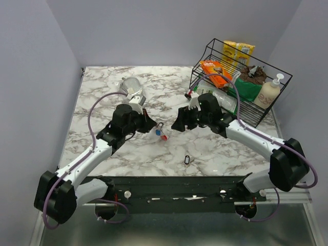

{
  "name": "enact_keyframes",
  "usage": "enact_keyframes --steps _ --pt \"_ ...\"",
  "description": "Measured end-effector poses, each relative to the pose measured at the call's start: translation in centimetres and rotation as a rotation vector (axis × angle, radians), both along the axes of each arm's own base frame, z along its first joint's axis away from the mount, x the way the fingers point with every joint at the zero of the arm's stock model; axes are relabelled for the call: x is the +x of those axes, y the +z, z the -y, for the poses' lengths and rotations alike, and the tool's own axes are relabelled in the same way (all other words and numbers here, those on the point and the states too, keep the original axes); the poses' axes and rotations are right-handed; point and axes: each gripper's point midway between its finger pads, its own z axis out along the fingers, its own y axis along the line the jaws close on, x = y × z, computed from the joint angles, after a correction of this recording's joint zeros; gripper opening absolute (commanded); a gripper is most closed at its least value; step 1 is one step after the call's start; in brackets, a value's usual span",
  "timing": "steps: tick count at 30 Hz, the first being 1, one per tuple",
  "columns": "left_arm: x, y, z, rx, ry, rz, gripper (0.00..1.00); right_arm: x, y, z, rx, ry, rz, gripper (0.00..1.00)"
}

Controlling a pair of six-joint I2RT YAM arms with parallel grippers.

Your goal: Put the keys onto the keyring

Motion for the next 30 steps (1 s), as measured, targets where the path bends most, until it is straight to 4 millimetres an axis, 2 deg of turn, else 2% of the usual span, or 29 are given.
enact_keyframes --steps 4,7,10,16,18,21,23,30 --pt "-0.3 3.5 -0.5 0.015 -0.015 0.080 0.00 -0.2 1.7 -0.1 0.025 0.032 0.051 0.87" --pt "-0.9 5.6 -0.8 0.027 -0.045 0.145 0.00 -0.8 3.9 -0.1 0.059 0.067 0.110 0.94" --pt "-1.7 7.1 -1.0 0.042 -0.088 0.202 0.00 -1.4 7.1 -0.4 0.118 0.114 0.198 0.98" --pt "-3.7 9.0 -0.6 0.063 -0.219 0.318 0.00 -4.1 13.6 -1.3 0.286 0.274 0.371 0.98" --pt "-4.3 9.3 -0.3 0.059 -0.263 0.341 0.00 -5.2 15.1 -1.7 0.338 0.338 0.411 0.97" --pt "-5.4 9.8 0.2 0.040 -0.328 0.367 0.00 -6.4 16.6 -2.2 0.402 0.419 0.450 0.88" --pt "-6.0 10.2 0.5 0.024 -0.366 0.381 0.00 -7.1 17.1 -2.3 0.433 0.462 0.462 0.80" --pt "-8.7 11.6 1.7 -0.040 -0.507 0.438 0.00 -8.4 17.2 -2.9 0.486 0.561 0.450 0.68"
